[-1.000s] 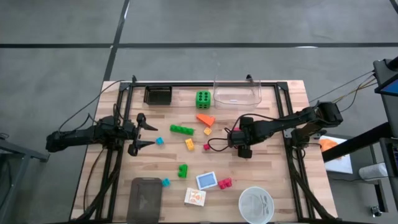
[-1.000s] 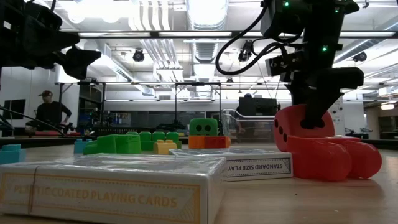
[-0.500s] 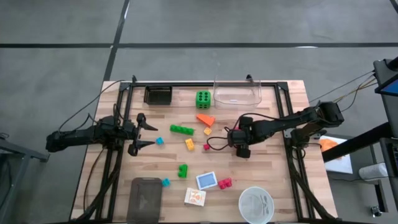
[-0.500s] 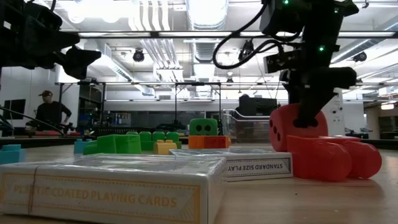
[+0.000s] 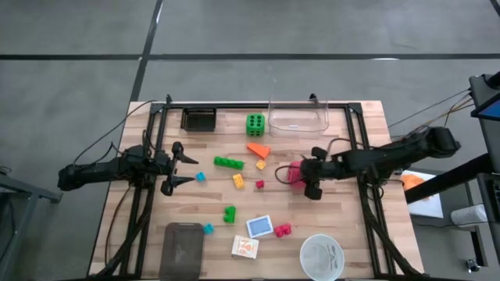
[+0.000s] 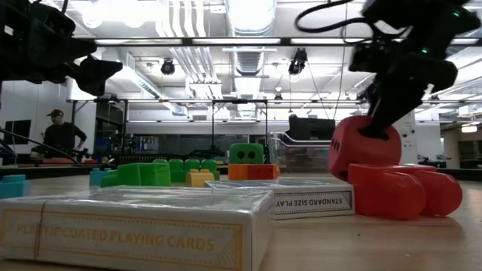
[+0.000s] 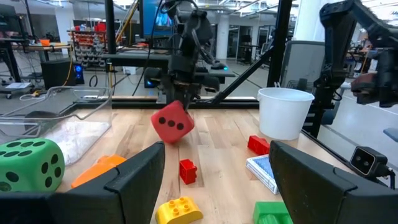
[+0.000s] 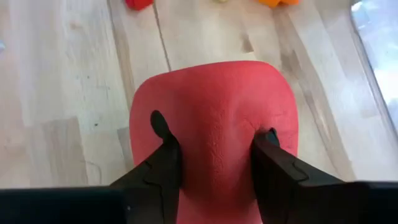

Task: Pick & Place Toys
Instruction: Put the red die into the gray bin

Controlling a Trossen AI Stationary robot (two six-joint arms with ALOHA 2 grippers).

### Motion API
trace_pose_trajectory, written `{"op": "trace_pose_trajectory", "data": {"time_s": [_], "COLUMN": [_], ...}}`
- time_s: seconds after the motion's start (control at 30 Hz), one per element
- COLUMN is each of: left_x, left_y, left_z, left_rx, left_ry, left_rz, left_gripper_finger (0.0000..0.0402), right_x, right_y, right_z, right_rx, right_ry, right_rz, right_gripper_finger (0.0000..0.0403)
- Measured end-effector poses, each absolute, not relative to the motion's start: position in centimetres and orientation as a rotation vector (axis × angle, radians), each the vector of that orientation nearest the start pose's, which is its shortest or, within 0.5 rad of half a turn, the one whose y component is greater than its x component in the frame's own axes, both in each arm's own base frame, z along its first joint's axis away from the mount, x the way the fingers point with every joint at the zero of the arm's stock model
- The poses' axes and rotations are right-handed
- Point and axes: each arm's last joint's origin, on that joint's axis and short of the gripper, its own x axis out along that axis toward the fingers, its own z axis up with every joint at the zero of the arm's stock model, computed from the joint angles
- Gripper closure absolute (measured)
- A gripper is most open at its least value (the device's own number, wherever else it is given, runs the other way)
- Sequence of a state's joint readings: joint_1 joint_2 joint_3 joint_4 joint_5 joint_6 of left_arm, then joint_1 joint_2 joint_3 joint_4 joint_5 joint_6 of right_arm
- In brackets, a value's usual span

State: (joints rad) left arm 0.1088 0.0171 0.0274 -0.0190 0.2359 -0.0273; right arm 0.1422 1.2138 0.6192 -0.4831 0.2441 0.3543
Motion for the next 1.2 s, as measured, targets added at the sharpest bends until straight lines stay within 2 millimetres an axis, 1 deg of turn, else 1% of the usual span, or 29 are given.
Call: {"op": "trace_pose_trajectory", "data": {"time_s": [0.13, 0.23, 0.37, 0.47, 0.73, 0.83, 1.2], "left_x": [9.6, 9.6, 9.6, 9.6, 9.6, 9.6, 9.6], "left_y": [0.4, 0.4, 0.4, 0.4, 0.4, 0.4, 0.4], "left_z": [17.0, 17.0, 17.0, 17.0, 17.0, 17.0, 17.0], "left_rx": [-0.029, -0.029, -0.029, -0.029, -0.029, -0.029, -0.029], "left_ry": [0.011, 0.011, 0.011, 0.010, 0.010, 0.010, 0.010], "left_rz": [-0.127, -0.127, -0.127, -0.127, -0.127, -0.127, -0.127], "left_gripper_finger": [0.0111, 0.0111, 0.0111, 0.0111, 0.0111, 0.0111, 0.0111], "right_x": [18.9, 17.8, 16.9, 16.5, 16.4, 16.6, 17.0], "right_y": [2.0, 1.9, 1.8, 1.7, 1.7, 1.7, 1.7], "right_z": [17.4, 17.2, 17.0, 16.7, 16.1, 16.3, 16.8], "right_rx": [0.154, 0.186, 0.212, 0.220, 0.214, 0.201, 0.106], "right_ry": [0.902, 0.814, 0.724, 0.665, 0.531, 0.464, 0.140], "right_rz": [-0.261, -0.238, -0.213, -0.210, -0.187, -0.171, -0.119], "right_gripper_finger": [0.0261, 0.0261, 0.0263, 0.0273, 0.0280, 0.0280, 0.0282]}}
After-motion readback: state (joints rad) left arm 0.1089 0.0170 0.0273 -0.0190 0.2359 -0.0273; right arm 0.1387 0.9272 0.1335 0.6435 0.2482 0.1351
